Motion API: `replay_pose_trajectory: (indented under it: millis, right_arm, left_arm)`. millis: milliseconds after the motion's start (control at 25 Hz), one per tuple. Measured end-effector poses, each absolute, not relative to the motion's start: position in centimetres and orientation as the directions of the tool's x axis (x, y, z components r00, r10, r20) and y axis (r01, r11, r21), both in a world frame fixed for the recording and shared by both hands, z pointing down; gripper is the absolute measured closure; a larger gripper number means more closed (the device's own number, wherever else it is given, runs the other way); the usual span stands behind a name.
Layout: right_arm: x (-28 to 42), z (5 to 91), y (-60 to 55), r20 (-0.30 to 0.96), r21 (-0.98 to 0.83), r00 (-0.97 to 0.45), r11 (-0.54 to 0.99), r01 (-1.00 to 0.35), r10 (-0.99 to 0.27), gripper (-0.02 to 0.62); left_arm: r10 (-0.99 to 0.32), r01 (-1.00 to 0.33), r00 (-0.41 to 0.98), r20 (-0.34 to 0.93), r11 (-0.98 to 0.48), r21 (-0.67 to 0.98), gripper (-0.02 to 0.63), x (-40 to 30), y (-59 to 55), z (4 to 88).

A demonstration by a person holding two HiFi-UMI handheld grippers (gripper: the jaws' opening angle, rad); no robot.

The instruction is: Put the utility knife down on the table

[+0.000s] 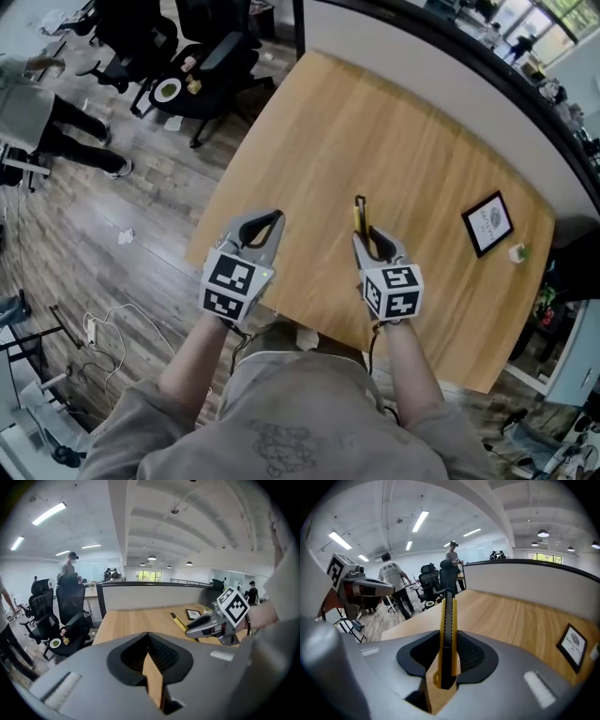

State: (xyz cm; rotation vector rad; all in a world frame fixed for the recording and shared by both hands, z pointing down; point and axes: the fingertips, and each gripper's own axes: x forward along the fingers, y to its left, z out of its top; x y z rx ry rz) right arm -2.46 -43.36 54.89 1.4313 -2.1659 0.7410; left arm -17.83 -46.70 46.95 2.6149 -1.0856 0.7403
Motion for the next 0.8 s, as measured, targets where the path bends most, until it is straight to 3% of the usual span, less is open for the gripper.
replay_pose_trajectory:
  millis: [400, 800]
  right_arm:
    - [-3.1, 64.5, -44.6, 0.755, -0.217, -0.327, 0.255, -0.942, -0.568, 0.472]
    - [-3.9, 69.0, -44.2, 0.807, -0.215, -0.305, 0.229, -0.949, -0.505, 0.471]
  left_arm:
    - [-0.520, -0.690, 0.589, 0.618, -0.722, 0.051, 0.604, -18.6, -48.3, 53.9]
    - [-0.488, -0.698, 0.574, 0.657, -0.711, 0.082, 0.604, -20.0, -48.2, 57.1]
